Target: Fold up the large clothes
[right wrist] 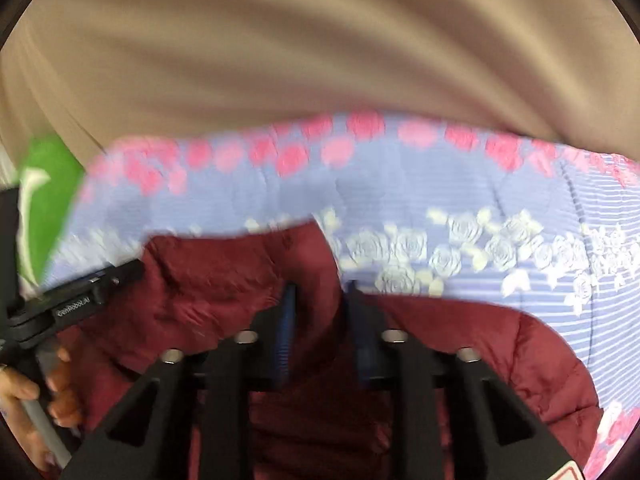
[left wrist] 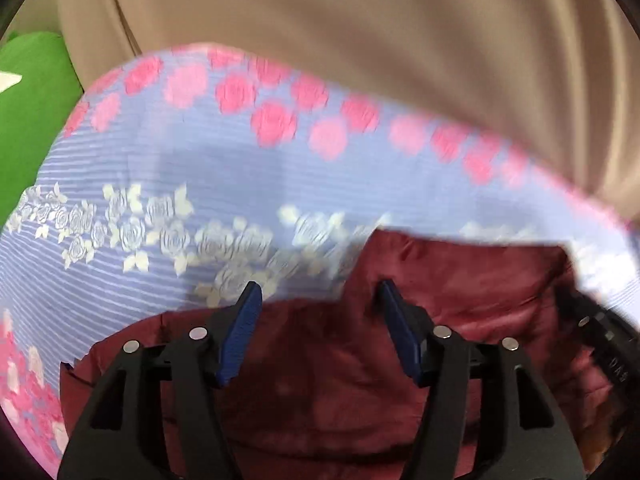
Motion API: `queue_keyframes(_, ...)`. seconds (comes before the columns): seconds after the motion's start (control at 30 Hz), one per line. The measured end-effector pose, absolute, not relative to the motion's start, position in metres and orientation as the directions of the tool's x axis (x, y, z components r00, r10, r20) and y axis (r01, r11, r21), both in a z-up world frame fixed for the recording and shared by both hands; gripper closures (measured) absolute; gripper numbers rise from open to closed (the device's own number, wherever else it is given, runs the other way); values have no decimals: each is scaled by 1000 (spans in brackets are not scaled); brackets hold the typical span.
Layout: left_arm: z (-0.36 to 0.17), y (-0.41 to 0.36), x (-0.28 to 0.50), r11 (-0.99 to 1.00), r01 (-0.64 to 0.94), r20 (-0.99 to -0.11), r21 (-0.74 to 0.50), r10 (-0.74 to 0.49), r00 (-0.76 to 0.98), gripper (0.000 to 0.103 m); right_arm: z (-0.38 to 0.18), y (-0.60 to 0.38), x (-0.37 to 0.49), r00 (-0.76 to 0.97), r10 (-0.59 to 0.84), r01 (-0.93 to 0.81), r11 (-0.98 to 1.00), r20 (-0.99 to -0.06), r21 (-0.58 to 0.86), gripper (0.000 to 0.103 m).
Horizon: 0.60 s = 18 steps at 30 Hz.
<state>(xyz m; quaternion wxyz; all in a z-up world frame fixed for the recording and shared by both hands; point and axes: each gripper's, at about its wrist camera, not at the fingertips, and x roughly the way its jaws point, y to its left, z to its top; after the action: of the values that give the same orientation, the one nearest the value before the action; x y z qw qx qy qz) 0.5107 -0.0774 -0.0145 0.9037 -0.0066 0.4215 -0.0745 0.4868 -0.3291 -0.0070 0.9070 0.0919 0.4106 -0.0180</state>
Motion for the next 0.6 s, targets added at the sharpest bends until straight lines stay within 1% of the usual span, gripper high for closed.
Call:
queue_keyframes(0.03, -22, -77, 515, 991, 120, -768, -62, -124, 629, 42, -10, -332, 489, 661, 25, 119, 983, -750, 138, 89)
queue_keyframes(0.1, -24, -70, 518, 989, 105, -764, -106, -149, 628, 42, -6, -345, 485, 687, 50, 155, 965, -725, 213, 88)
queue_keyframes(0.17, -16, -62, 514, 987, 85, -750, -136, -159, 642, 43, 5, -350, 474, 719, 31, 191, 952, -694, 239, 83)
queue_keyframes(0.2, -10, -60, 509, 988, 88, -740, -130, -155, 654, 44, 13, -348, 467, 735, 31, 175, 956, -678, 234, 82)
queue_keyframes(0.27, 5, -59, 487, 985, 130, -698, -111, -170, 695, 44, 23, -338, 452, 750, 79, 92, 971, -657, 223, 81)
queue_keyframes(0.37, 12, -66, 464, 980, 177, -676, -94, -193, 711, 44, 24, -315, 445, 729, 142, -16, 981, -670, 191, 81)
queue_keyframes(0.43, 6, -68, 455, 977, 181, -693, -109, -205, 691, 44, 21, -292, 454, 709, 156, -57, 985, -687, 165, 81)
queue_keyframes(0.47, -2, -73, 457, 979, 173, -716, -105, -195, 670, 44, 18, -277, 464, 693, 159, -82, 986, -704, 143, 81)
queue_keyframes(0.53, -16, -77, 453, 984, 155, -734, -88, -170, 657, 44, 13, -260, 483, 674, 155, -93, 988, -722, 125, 81)
queue_keyframes(0.6, -27, -72, 449, 988, 134, -744, -79, -148, 651, 43, 7, -255, 500, 634, 178, -91, 984, -752, 155, 81)
